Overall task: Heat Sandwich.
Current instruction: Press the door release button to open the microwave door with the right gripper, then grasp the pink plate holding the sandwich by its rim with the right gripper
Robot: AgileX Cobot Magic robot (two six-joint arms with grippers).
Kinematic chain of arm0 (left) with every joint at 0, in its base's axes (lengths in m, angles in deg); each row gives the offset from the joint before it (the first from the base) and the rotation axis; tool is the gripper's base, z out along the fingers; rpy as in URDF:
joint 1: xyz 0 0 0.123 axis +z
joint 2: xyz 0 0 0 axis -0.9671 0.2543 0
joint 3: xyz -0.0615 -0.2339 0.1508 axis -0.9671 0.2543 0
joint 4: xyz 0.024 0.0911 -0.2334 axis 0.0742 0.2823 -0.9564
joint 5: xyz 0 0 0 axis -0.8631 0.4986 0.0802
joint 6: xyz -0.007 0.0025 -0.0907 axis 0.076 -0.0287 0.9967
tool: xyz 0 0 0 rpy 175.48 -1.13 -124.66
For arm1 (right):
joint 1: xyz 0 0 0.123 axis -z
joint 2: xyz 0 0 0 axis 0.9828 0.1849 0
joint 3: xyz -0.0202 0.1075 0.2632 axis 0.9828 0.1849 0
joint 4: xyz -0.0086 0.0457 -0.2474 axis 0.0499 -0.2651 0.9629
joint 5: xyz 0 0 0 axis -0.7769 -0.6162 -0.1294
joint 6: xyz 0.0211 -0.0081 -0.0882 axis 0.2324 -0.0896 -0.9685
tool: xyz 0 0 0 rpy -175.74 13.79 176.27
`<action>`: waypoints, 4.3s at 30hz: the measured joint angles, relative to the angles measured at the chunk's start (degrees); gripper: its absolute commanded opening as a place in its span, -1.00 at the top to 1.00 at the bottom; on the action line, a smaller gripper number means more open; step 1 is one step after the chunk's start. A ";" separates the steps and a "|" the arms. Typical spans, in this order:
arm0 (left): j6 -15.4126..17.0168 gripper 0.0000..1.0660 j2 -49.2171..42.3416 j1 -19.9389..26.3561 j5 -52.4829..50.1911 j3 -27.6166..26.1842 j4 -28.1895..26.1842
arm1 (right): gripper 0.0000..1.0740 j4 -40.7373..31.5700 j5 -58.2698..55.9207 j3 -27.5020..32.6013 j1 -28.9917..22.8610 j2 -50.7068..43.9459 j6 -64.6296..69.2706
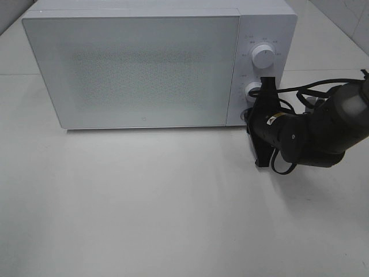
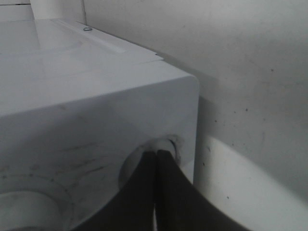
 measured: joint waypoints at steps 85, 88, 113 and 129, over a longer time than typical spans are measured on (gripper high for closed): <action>0.00 -0.87 0.00 0.00 0.00 0.00 0.00 | 0.95 6.59 -12.83 9.97 0.29 -15.70 -4.93; 0.00 -0.87 0.00 0.00 0.00 0.00 0.00 | 0.94 6.59 -16.33 10.94 0.29 -18.74 -7.16; 0.00 -0.87 0.00 0.00 0.00 0.00 0.00 | 0.73 6.82 -55.86 6.88 0.29 -37.47 -40.16; 0.00 -0.87 0.00 0.00 0.00 0.00 0.00 | 0.67 12.09 -78.15 -2.41 0.29 -37.47 -65.66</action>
